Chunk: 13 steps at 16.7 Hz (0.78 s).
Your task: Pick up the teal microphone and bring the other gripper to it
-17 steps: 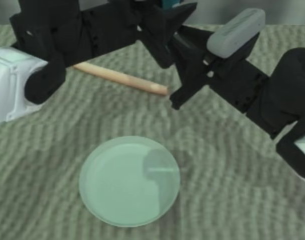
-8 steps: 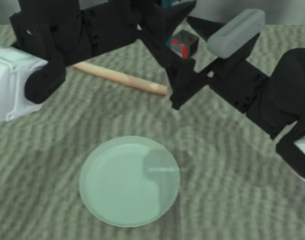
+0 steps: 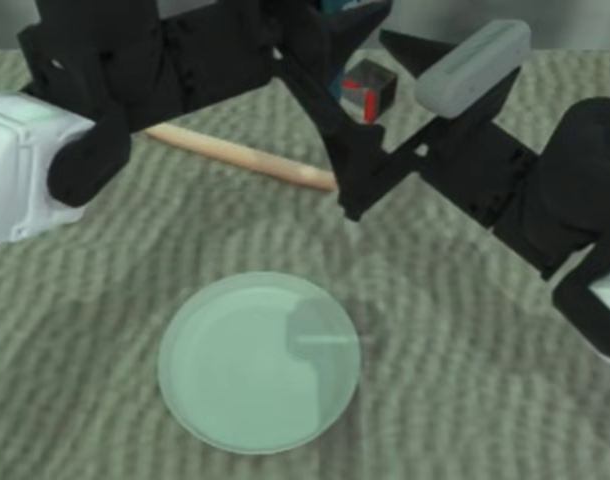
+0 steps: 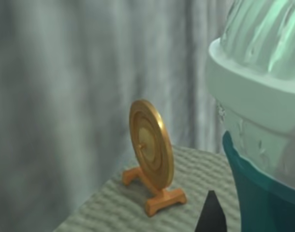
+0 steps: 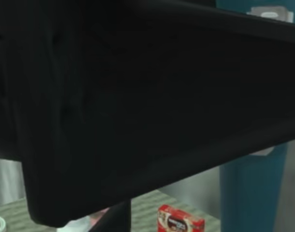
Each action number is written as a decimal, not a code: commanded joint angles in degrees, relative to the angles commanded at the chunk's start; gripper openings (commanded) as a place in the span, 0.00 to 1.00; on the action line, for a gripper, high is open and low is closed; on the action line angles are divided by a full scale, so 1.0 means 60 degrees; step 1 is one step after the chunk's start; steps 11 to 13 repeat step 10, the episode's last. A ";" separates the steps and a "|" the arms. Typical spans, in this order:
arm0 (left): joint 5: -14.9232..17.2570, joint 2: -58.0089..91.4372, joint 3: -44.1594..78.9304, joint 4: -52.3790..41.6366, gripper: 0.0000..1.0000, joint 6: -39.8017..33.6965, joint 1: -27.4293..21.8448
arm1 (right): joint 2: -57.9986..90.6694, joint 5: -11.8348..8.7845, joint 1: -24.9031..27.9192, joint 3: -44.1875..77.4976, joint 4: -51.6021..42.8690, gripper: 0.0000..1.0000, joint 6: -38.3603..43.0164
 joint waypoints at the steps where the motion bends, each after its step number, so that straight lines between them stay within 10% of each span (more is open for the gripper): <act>1: 0.0093 -0.0047 -0.0041 -0.0005 0.00 0.0006 0.0084 | -0.0131 -0.0030 -0.0020 -0.0133 0.0003 1.00 0.0003; 13: 0.1320 -0.0734 -0.0690 -0.0100 0.00 0.0054 0.1530 | -0.2329 -0.0454 -0.0329 -0.2528 0.0218 1.00 0.0059</act>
